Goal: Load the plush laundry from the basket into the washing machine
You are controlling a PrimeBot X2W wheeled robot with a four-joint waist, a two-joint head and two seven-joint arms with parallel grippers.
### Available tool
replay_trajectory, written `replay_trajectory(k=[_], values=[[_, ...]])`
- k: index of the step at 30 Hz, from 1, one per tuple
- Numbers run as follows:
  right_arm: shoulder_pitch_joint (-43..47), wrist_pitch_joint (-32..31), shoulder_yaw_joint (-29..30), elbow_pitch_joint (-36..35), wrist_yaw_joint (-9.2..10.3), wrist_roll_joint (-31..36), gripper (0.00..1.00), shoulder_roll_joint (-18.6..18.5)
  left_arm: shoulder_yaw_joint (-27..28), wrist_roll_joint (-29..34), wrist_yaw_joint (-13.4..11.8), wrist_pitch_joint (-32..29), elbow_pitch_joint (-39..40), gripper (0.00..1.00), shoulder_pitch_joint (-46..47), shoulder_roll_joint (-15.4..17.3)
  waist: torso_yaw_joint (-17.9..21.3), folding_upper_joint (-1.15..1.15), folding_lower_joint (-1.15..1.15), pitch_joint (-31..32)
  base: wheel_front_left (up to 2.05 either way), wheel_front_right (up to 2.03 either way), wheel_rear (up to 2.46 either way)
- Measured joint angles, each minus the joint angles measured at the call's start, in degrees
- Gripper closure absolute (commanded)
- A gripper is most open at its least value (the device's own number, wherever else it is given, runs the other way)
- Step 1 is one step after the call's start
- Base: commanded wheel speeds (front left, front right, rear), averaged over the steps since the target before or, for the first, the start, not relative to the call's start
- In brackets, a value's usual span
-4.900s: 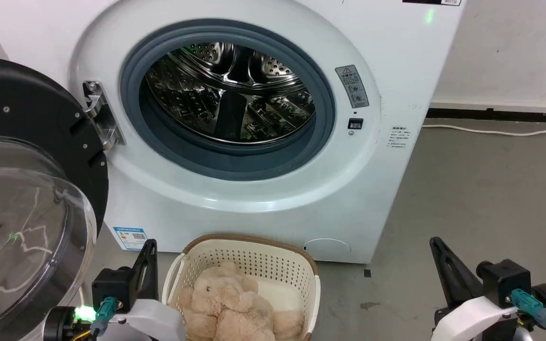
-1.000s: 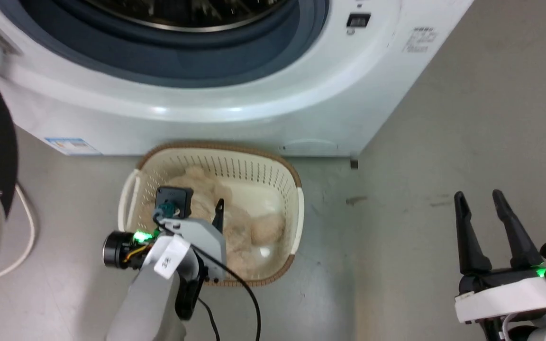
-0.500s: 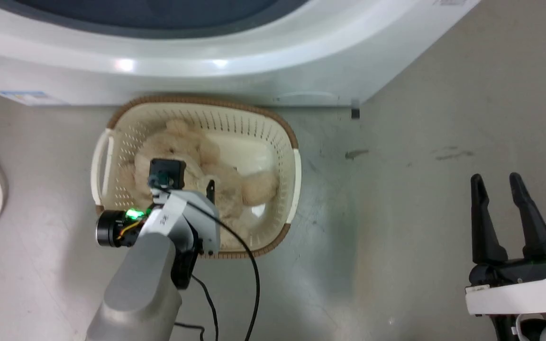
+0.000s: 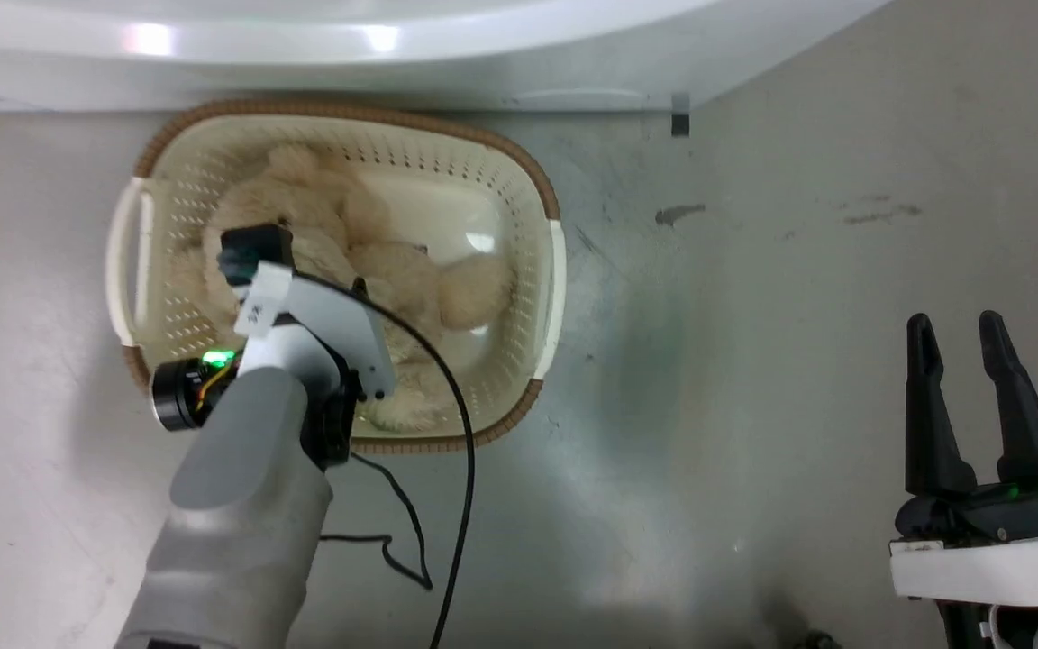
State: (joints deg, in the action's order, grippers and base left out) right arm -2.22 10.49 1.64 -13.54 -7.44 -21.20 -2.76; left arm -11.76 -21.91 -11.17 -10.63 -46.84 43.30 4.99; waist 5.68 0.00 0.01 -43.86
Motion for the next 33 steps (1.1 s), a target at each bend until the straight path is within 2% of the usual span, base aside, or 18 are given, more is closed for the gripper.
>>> replay_trajectory(k=[5, 10, 15, 17, 28, 33], values=[[0.0, 0.6, -0.7, -0.4, 0.00, -1.7, 0.00, 0.0, -0.9, -0.6, -2.6, -0.4, -2.6, 0.00, 3.2, 0.4, 1.1, 0.00, 0.00, -2.7, 0.00, 0.00, 0.00], [-0.1, 1.1, -1.7, -0.6, 0.00, -3.6, 0.00, 0.0, -2.0, -1.1, -6.4, -1.6, -5.6, 0.00, 6.5, 1.2, 2.2, 0.00, 0.00, -5.4, 0.00, 0.00, 0.00], [-0.4, 1.8, -2.7, -1.3, 0.00, -5.7, 0.00, 0.0, -2.7, -2.1, -8.4, -2.5, -7.9, 0.00, 8.8, 2.3, 3.5, 0.00, 0.00, -7.9, 0.00, 0.00, 0.00], [-0.5, 2.0, -3.2, -1.4, 0.00, -6.3, 0.00, 0.0, -3.2, -2.4, -8.6, -2.4, -8.3, 1.00, 9.7, 2.8, 3.8, 0.00, 0.00, -8.8, 0.00, 0.00, 0.00], [-5.6, 3.3, -5.6, 0.4, 0.00, -8.1, 0.00, 0.0, -6.1, -5.2, -9.3, -2.4, -10.2, 1.00, 13.1, 2.2, 2.6, 0.00, -0.01, -10.8, 0.00, 0.00, 0.00], [-7.2, 3.8, -5.5, 2.1, 0.00, -8.7, 0.00, 0.0, -8.6, -6.3, -6.8, -1.4, -11.4, 1.00, 13.1, 1.1, 1.8, 0.00, 0.00, -8.7, 0.00, 0.00, 0.00]])
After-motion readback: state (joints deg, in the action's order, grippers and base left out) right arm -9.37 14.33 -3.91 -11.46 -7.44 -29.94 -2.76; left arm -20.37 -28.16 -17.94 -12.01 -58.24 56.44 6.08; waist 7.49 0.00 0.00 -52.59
